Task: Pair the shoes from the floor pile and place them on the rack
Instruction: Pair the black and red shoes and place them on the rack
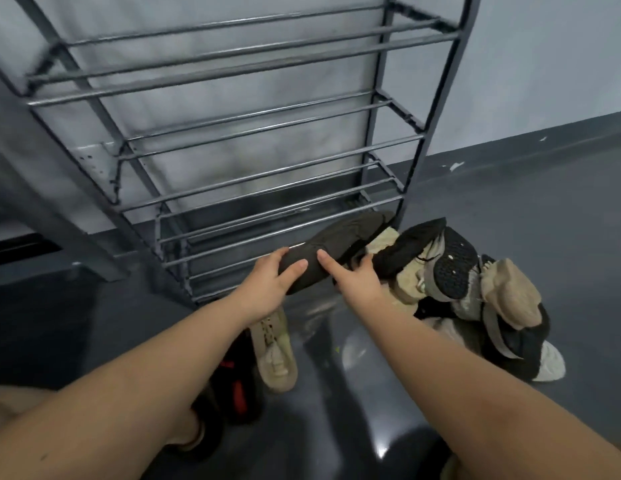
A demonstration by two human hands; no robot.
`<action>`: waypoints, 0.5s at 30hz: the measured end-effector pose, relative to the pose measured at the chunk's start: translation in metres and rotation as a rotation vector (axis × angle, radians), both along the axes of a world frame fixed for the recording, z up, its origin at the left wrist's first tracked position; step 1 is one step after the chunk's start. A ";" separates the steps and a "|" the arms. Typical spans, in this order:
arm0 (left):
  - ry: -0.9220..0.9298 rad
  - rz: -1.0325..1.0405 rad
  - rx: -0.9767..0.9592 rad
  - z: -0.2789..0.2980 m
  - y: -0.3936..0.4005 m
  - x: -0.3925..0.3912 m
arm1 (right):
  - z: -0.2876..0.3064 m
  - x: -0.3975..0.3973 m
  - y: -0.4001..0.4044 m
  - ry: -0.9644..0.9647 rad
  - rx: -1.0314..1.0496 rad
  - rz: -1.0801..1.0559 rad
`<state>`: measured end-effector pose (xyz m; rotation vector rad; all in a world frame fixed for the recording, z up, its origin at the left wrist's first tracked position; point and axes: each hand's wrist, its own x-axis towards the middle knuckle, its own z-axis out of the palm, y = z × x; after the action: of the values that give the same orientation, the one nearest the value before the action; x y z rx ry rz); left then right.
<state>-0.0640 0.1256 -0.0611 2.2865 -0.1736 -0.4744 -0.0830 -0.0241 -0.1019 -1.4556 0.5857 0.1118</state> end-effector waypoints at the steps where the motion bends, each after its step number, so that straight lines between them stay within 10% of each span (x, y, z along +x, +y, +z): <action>1: 0.024 0.038 -0.039 -0.002 0.013 -0.005 | -0.001 -0.001 0.013 0.042 0.098 0.030; 11: -0.056 0.191 0.026 -0.027 0.049 -0.040 | 0.009 0.002 0.063 0.167 0.388 0.091; 15: 0.105 0.339 -0.309 -0.029 0.051 -0.031 | 0.008 0.004 0.054 0.180 0.408 0.095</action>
<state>-0.0946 0.1769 -0.0903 1.9318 0.1808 -0.3606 -0.0794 0.0296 -0.0936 -1.0820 0.5986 0.4170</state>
